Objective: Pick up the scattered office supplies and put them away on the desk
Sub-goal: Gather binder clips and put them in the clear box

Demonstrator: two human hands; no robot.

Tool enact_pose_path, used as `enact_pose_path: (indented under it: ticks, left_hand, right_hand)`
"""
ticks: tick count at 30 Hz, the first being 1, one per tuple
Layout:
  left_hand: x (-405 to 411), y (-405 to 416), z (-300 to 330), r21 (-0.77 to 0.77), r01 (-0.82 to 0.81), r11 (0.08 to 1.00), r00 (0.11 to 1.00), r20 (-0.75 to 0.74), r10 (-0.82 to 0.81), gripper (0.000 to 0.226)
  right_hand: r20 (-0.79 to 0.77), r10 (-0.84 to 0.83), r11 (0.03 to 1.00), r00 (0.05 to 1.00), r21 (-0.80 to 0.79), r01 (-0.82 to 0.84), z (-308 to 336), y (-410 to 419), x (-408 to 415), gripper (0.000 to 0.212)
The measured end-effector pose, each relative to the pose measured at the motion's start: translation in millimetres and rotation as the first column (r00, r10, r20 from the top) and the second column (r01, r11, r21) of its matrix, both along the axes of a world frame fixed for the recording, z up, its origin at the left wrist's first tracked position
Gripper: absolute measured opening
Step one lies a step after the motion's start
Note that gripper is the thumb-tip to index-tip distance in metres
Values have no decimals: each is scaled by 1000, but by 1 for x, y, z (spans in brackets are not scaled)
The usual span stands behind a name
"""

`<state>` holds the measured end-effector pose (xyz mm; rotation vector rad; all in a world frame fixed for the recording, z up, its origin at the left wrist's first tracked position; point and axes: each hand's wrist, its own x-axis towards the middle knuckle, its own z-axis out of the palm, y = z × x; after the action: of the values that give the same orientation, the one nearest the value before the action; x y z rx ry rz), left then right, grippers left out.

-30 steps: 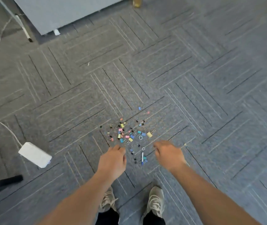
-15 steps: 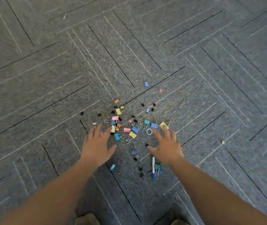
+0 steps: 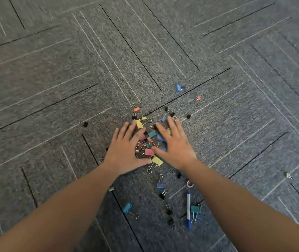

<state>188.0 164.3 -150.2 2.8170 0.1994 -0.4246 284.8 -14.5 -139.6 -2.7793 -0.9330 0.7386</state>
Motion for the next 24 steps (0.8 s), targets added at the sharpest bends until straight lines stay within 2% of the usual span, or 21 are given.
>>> enact_pose_path:
  ticks: [3,7,10,13,16,18,21,24]
  left_hand:
    - [1,0,-2,1,32,999,996,83,-32,83]
    - [-7,10,-6,24,-37,999,978,208,32,54]
    - [-18,12,-8,45,-50,998,978,205,39,58]
    - [-26,11,-9,84,10,996,985,171,-25,70]
    - [-27,12,-12,47,-36,998,974,224,25,60]
    - [-24,13,-11,6,-68,998,974,216,65,51]
    - [-24,13,-9,61,-6,998,983,181,-6,42]
    - [-28,8,-6,78,24,997,982,187,-38,47]
  right_hand:
    - [79,167,985,983,-53,-163,-3,14,1,71]
    - [171,227,974,959,-22,-226,-10,6,-13,70]
    - [213,254,967,943,-53,-249,-14,6,-23,63]
    - [250,178,984,952,-20,-179,-11,11,-25,53]
    - [254,53,998,966,5,-57,-9,15,-27,56]
    - [255,26,1000,967,-10,-25,-8,16,-30,57]
    - [213,67,998,975,8,-70,-7,14,-38,49]
    - [172,105,993,979,32,-113,-6,7,-46,44]
